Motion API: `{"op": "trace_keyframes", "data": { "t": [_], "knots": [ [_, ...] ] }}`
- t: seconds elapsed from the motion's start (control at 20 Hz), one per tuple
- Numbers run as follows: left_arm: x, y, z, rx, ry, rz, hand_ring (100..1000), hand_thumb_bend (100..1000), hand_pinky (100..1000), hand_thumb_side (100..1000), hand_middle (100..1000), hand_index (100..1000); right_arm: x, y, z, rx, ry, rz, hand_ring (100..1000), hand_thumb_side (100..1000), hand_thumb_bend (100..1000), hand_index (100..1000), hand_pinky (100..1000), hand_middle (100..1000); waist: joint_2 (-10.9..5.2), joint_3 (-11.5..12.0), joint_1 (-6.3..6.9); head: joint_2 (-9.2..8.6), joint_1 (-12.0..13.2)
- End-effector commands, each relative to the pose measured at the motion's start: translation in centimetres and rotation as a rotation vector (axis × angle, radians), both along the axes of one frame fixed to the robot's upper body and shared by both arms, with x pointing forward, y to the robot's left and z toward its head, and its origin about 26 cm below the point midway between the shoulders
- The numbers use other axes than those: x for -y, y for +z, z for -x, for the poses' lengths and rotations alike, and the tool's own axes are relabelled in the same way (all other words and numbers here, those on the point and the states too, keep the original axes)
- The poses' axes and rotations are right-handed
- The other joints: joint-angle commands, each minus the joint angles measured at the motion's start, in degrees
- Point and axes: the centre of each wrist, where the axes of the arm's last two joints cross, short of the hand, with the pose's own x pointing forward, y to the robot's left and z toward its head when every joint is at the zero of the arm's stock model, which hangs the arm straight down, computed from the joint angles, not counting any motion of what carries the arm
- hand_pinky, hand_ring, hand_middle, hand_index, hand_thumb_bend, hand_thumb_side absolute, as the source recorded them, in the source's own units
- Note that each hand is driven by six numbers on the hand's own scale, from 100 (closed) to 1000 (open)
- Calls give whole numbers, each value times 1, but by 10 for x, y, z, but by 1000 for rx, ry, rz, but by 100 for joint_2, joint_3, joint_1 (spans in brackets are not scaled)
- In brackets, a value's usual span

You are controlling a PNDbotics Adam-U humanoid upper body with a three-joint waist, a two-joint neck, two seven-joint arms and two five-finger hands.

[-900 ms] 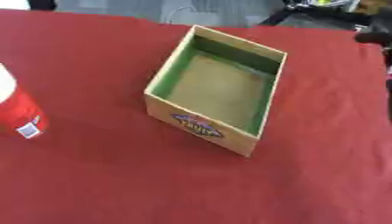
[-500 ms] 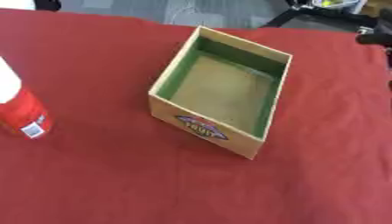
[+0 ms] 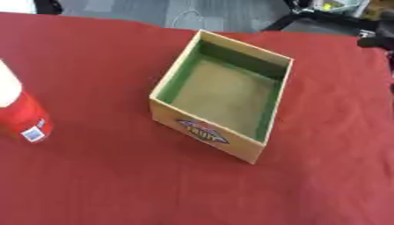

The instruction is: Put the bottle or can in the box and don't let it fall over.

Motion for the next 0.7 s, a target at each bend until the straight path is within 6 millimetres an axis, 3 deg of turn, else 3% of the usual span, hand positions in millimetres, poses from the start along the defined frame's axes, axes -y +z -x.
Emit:
{"op": "trace_keyframes", "data": {
  "t": [0.05, 0.2, 0.35, 0.7],
  "knots": [
    [3, 25, 4, -9, 40, -133, 797, 100, 407, 564, 766, 828, 0, 12, 3, 21, 8, 40, 732, 665, 100, 955, 999, 853, -166, 3, 44, -62, 115],
    [6, 38, 4, -51, 83, -219, 807, 100, 423, 590, 777, 841, 1, 11, 4, 12, 8, 44, 731, 665, 100, 954, 998, 853, -235, 10, 85, -63, 247],
    [10, 48, 4, -86, 108, -283, 817, 100, 441, 644, 789, 850, 3, 12, 5, 11, 0, 42, 730, 668, 100, 954, 1000, 852, -255, 22, 149, -201, 313],
    [14, 62, 4, -161, 174, -427, 841, 100, 515, 704, 815, 865, 5, 11, 6, -18, -17, 23, 727, 669, 100, 954, 1000, 847, -339, 54, 184, -86, 178]
  ]
}}
